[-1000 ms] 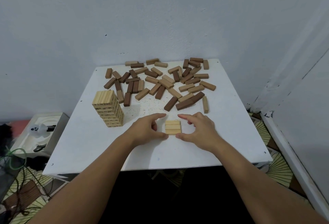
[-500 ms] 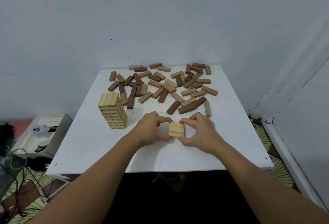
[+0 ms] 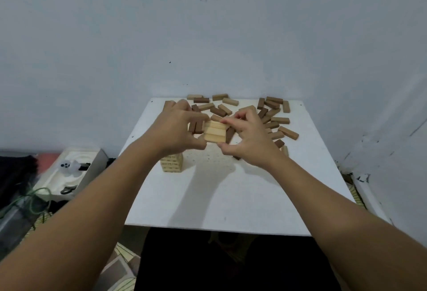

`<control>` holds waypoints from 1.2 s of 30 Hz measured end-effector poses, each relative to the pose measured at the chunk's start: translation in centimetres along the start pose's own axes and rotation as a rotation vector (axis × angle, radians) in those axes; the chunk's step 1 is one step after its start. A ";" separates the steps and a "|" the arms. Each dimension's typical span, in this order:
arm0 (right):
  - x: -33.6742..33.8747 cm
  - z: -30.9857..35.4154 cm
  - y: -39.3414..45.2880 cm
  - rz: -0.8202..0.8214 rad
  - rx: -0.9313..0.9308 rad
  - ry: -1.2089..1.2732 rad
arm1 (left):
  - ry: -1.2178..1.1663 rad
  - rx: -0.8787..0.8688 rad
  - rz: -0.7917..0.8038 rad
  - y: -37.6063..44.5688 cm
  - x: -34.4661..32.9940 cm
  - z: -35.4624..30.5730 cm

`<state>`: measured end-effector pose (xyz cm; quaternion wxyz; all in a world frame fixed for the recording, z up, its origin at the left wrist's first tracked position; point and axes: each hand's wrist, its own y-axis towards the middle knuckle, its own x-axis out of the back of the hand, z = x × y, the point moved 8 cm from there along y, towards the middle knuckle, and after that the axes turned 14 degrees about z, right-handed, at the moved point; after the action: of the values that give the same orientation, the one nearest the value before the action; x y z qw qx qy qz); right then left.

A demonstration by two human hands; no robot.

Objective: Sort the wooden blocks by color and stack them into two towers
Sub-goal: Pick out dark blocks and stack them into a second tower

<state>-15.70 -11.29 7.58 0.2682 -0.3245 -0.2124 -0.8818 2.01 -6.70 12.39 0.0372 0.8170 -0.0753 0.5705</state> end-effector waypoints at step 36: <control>-8.0 5.3 7.9 0.303 -0.075 0.004 | -0.560 0.174 0.290 -3.3 0.7 14.3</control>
<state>-3.28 -11.78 7.41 0.3863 -0.3609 -0.1275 -0.8392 16.06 -5.56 8.12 -0.1364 0.9231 -0.1490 0.3271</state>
